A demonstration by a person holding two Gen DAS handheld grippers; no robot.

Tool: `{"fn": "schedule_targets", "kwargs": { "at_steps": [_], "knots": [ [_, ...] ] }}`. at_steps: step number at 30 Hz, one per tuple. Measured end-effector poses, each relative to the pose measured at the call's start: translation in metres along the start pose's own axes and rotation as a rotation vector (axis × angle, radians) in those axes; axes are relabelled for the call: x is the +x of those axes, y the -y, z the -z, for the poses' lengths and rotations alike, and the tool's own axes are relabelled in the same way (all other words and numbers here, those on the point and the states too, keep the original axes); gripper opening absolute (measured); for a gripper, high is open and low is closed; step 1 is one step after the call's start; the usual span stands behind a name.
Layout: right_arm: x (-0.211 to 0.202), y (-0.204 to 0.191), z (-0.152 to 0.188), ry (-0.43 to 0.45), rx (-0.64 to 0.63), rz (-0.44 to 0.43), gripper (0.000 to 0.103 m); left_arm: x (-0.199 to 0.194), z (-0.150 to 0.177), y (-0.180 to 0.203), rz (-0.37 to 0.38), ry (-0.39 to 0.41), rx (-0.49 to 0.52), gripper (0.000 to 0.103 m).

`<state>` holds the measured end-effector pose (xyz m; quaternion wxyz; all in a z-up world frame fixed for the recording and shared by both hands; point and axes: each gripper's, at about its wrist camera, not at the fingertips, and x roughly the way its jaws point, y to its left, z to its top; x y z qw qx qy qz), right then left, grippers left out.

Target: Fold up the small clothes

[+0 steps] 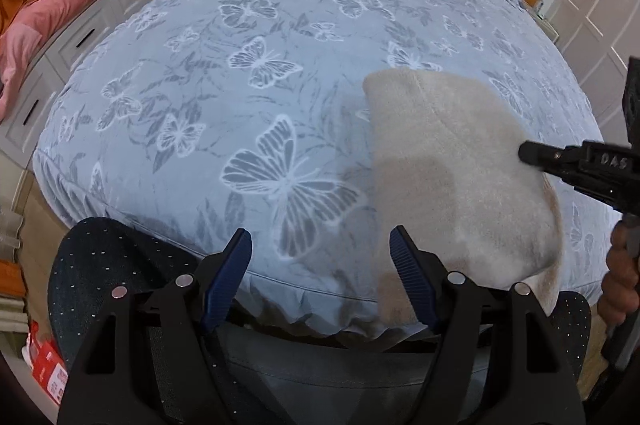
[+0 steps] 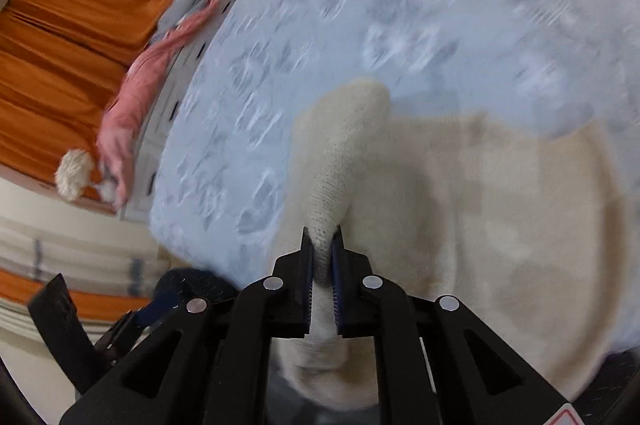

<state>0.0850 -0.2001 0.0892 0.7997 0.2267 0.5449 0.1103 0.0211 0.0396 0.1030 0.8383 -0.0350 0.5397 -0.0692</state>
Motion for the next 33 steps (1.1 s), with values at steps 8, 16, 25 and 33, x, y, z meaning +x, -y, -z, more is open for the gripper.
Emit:
{"fn": "schedule_targets", "kwargs": {
  "at_steps": [8,16,25,33],
  "knots": [
    [0.024,0.062,0.032,-0.086,0.155,0.023,0.063,0.005,0.004,0.016,0.004,-0.018,0.029,0.069],
    [0.079,0.043,0.040,-0.179,0.261,-0.160,0.072,-0.002,0.002,0.004,-0.024,0.001,0.001,0.069],
    [0.005,0.000,0.019,0.022,0.075,-0.119,0.013,-0.019,-0.002,0.002,0.021,0.036,-0.012,0.069],
    [-0.067,0.116,0.070,0.074,0.130,0.384,0.014,0.012,0.008,0.055,0.137,-0.065,0.062,0.069]
  ]
}}
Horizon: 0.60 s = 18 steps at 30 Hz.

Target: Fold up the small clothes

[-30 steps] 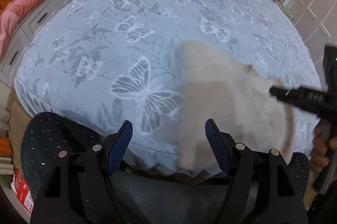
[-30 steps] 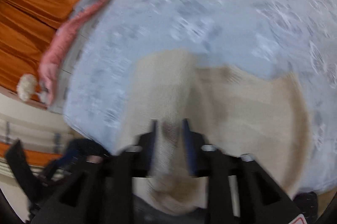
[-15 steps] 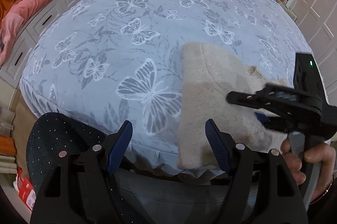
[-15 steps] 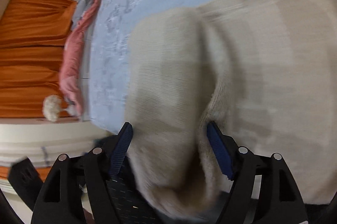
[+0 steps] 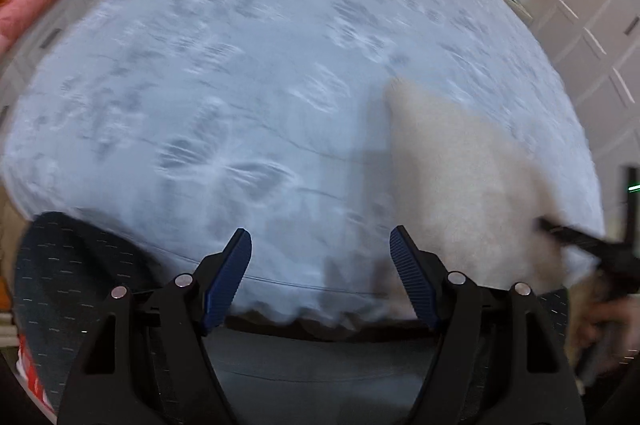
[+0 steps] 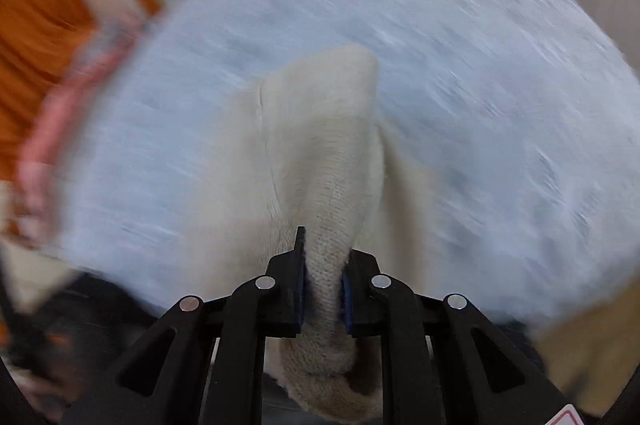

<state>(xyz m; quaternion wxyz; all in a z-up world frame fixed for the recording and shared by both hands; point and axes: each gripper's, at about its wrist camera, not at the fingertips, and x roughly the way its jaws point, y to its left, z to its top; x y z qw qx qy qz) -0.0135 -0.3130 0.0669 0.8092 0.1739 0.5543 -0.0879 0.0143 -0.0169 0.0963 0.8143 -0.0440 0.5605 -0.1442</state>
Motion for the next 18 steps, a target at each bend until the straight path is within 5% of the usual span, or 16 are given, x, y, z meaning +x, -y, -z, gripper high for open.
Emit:
{"fn": "schedule_targets", "kwargs": {
  "at_steps": [3,10,12,15,18],
  "knots": [
    [0.037,0.038,0.018,-0.087,0.120,-0.037,0.014,0.004,-0.002,0.036,0.035,0.000,0.073,0.070],
    [0.008,0.034,0.017,0.005,0.208,-0.238,0.015,0.024,-0.007,0.099,0.005,-0.010,0.219,0.070],
    [0.015,0.034,0.017,-0.013,0.188,-0.215,0.017,0.046,-0.003,0.108,-0.035,-0.057,0.256,0.070],
    [0.042,0.039,0.018,-0.137,0.121,-0.072,0.021,0.069,0.007,0.112,-0.114,-0.114,0.300,0.069],
    [0.015,0.043,0.023,-0.069,0.143,-0.058,0.021,0.070,0.013,0.108,-0.135,-0.098,0.306,0.069]
  ]
}}
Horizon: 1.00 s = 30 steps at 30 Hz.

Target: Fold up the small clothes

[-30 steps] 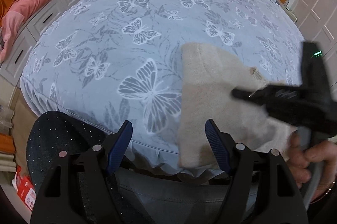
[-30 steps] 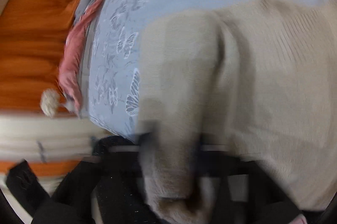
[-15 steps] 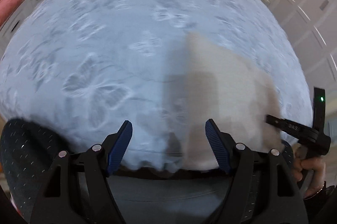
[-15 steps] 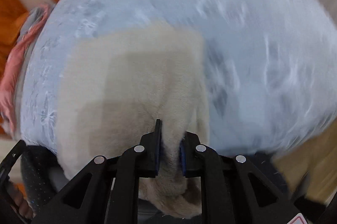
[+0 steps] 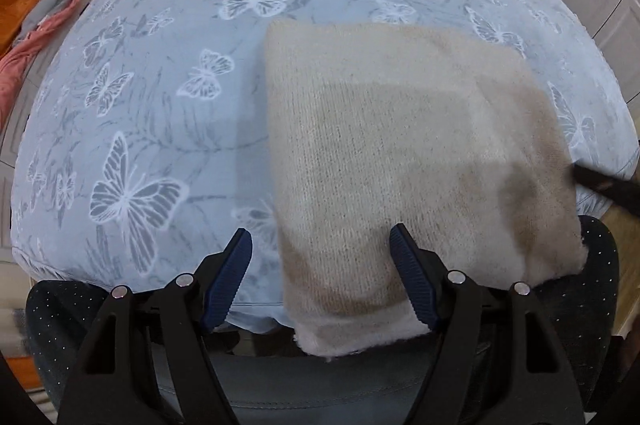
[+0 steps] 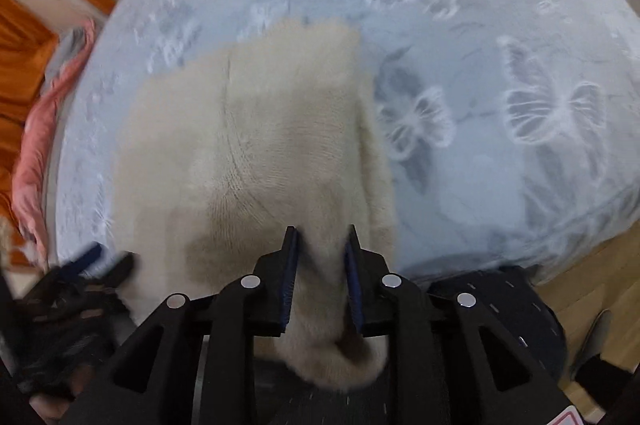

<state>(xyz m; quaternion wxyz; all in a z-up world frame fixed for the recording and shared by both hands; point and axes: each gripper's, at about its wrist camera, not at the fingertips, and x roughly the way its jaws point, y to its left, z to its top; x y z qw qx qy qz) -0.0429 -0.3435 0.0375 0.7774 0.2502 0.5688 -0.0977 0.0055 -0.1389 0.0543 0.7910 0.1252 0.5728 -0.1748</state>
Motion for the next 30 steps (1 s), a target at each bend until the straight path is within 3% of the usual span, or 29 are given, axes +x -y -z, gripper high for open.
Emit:
{"fn": "schedule_targets", "kwargs": {
  "at_steps": [3,6,8,10,12,19,21,24,27,29,30],
  "knots": [
    [-0.041,-0.006,0.009,0.124,-0.017,0.033,0.026,0.002,0.001,-0.002,0.001,-0.003,-0.005,0.069],
    [-0.045,-0.026,0.012,0.121,-0.107,0.019,0.025,0.000,0.001,0.001,-0.009,0.003,0.000,0.069],
    [-0.024,-0.030,0.016,0.056,-0.148,0.064,0.024,-0.001,0.001,0.003,-0.018,0.009,0.011,0.069],
    [0.023,-0.025,0.027,-0.116,-0.154,0.125,0.024,-0.001,0.002,0.005,-0.015,0.003,0.017,0.069],
    [0.043,-0.021,0.036,-0.160,-0.156,0.157,0.024,-0.002,0.003,0.005,-0.025,0.009,0.022,0.069],
    [-0.023,-0.038,0.022,0.042,-0.134,0.107,0.023,-0.001,0.003,0.004,-0.032,0.017,0.031,0.069],
    [-0.010,-0.038,0.019,0.006,-0.145,0.118,0.023,-0.001,0.003,0.004,-0.028,0.015,0.029,0.069],
    [0.049,-0.024,0.025,-0.161,-0.154,0.164,0.023,-0.004,0.004,0.002,-0.025,0.019,0.025,0.069],
    [0.025,-0.036,0.021,-0.090,-0.155,0.168,0.027,-0.009,0.004,-0.012,-0.006,0.029,-0.019,0.069],
    [-0.008,-0.050,0.018,0.014,-0.160,0.095,0.030,-0.008,0.006,-0.025,0.015,0.013,-0.059,0.069],
    [-0.013,-0.054,0.016,0.027,-0.165,0.066,0.040,-0.005,0.008,-0.031,0.026,-0.007,-0.076,0.069]
  ]
}}
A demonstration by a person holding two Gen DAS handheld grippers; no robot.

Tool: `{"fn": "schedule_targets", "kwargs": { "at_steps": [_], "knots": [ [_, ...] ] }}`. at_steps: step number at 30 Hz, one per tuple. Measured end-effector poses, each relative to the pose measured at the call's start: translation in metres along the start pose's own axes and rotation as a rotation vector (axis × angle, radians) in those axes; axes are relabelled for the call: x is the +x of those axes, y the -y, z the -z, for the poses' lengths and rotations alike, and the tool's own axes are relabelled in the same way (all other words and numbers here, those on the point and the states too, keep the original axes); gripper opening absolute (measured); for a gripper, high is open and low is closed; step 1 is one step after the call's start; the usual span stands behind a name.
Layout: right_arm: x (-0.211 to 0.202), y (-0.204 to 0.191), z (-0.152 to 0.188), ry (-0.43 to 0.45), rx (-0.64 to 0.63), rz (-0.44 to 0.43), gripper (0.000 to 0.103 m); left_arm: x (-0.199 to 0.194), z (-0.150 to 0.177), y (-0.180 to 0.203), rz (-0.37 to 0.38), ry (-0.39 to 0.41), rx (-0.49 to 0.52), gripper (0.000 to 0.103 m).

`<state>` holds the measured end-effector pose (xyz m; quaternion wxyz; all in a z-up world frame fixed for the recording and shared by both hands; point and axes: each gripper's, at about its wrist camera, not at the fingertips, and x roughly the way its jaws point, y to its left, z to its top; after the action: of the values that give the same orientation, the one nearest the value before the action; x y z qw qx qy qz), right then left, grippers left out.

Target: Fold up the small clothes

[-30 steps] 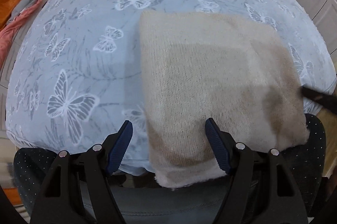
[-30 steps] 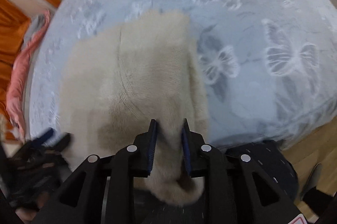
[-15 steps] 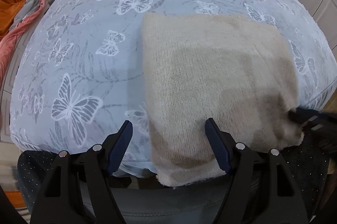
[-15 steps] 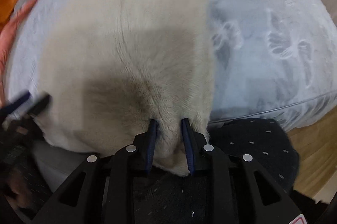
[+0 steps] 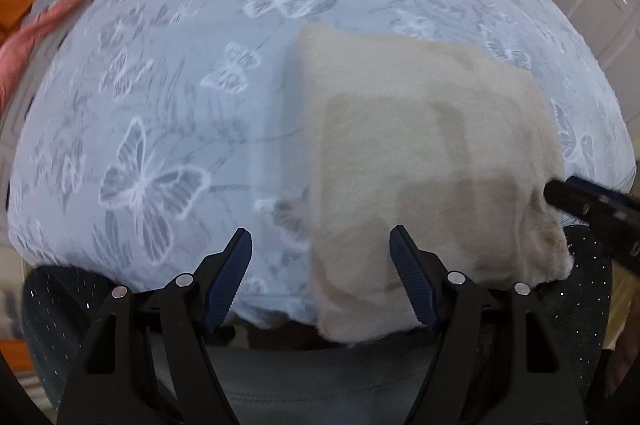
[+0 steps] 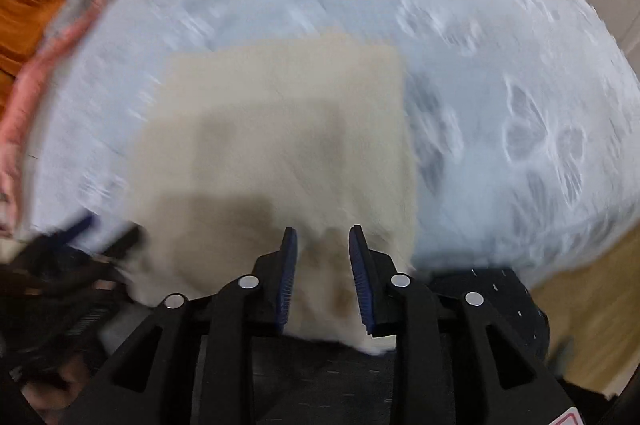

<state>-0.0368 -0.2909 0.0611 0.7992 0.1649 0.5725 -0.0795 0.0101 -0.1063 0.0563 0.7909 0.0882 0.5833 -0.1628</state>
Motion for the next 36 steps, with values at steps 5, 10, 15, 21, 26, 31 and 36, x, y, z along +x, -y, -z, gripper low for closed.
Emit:
{"fn": "schedule_targets", "kwargs": {
  "at_steps": [5,10,15,21,26,31,36],
  "knots": [
    [0.009,0.002,-0.014,0.033,-0.021,0.119,0.048,-0.016,0.011,-0.004,0.088,0.007,-0.020,0.071],
    [0.033,0.039,-0.033,0.005,0.153,-0.020,0.052,0.011,0.019,0.022,0.056,-0.042,0.065,0.080],
    [0.044,0.020,-0.051,-0.054,0.038,0.039,0.015,0.033,0.024,0.027,-0.025,-0.085,0.107,0.079],
    [0.068,0.042,-0.049,-0.112,0.103,0.063,0.020,0.023,0.024,0.030,-0.011,-0.082,0.107,0.079],
    [0.004,0.018,-0.035,0.062,0.119,0.060,0.023,0.000,0.025,0.028,-0.039,-0.010,0.127,0.077],
    [-0.003,-0.032,-0.009,0.023,-0.051,0.007,0.024,-0.010,0.022,0.020,-0.040,0.004,0.092,0.077],
    [0.072,-0.046,0.028,-0.200,-0.119,0.080,0.023,-0.019,0.021,0.016,-0.059,0.027,0.083,0.077]
  ]
}}
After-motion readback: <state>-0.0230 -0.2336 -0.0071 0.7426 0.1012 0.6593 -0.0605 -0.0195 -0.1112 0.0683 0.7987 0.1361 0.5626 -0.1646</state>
